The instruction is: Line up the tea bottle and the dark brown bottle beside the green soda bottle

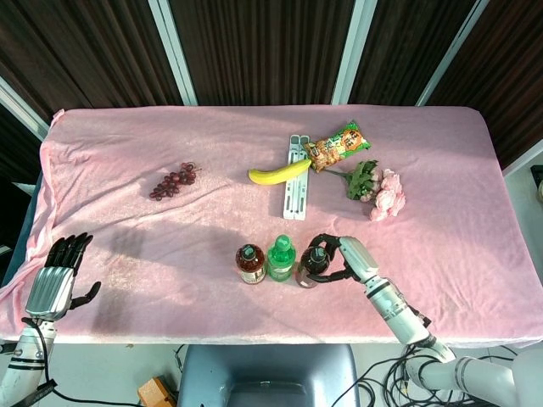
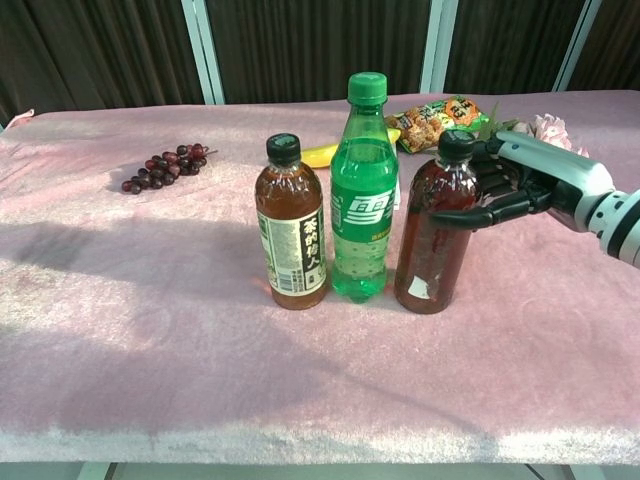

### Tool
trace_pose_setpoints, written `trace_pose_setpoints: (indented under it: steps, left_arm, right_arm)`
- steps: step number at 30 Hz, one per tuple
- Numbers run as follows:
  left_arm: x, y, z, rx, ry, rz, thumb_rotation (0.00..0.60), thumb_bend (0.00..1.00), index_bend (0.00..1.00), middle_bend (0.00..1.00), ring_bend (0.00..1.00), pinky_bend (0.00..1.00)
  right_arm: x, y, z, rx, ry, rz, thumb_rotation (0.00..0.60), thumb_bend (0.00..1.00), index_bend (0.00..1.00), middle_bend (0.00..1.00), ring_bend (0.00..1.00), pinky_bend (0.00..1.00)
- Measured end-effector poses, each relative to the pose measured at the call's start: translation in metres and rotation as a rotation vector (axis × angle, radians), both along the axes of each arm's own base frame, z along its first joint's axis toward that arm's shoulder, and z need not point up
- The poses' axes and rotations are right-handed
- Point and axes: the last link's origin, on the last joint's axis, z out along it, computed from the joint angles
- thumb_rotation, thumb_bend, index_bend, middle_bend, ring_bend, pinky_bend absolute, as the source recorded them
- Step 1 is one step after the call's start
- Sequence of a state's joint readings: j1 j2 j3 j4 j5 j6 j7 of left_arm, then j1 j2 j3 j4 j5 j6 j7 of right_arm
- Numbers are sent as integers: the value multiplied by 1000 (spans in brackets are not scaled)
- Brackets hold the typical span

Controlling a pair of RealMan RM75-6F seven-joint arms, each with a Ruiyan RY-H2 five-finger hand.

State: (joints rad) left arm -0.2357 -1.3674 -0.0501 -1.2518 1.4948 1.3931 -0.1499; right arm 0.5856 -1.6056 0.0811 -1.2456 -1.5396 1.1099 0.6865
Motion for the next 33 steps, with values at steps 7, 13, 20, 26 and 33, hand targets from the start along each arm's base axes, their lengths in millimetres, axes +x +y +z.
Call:
trace_pose_setpoints:
  steps: [7, 13, 20, 26, 33]
  left_arm:
    - [0, 0, 0, 2, 0, 0, 600, 302, 0, 36, 0, 0]
    - [0, -1, 1, 4, -2, 0, 600, 301, 0, 36, 0, 0]
    - [1, -6, 7, 27, 7, -9, 600, 306, 0, 26, 0, 0]
    - [-1, -22, 21, 67, 31, 10, 600, 312, 0, 23, 0, 0]
    - [1, -47, 34, 54, 73, 76, 600, 334, 0, 39, 0, 0]
  right_arm:
    - [-4, 2, 3, 15, 29, 21, 600, 314, 220, 340, 404, 531]
    - [-5, 3, 7, 9, 51, 31, 600, 301, 94, 263, 342, 475]
    - [-10, 9, 24, -69, 132, 80, 600, 253, 0, 15, 69, 312]
    - [-30, 30, 69, -167, 373, 131, 600, 252, 0, 0, 0, 147]
    - [-77, 97, 160, -285, 733, 22, 600, 252, 0, 0, 0, 43]
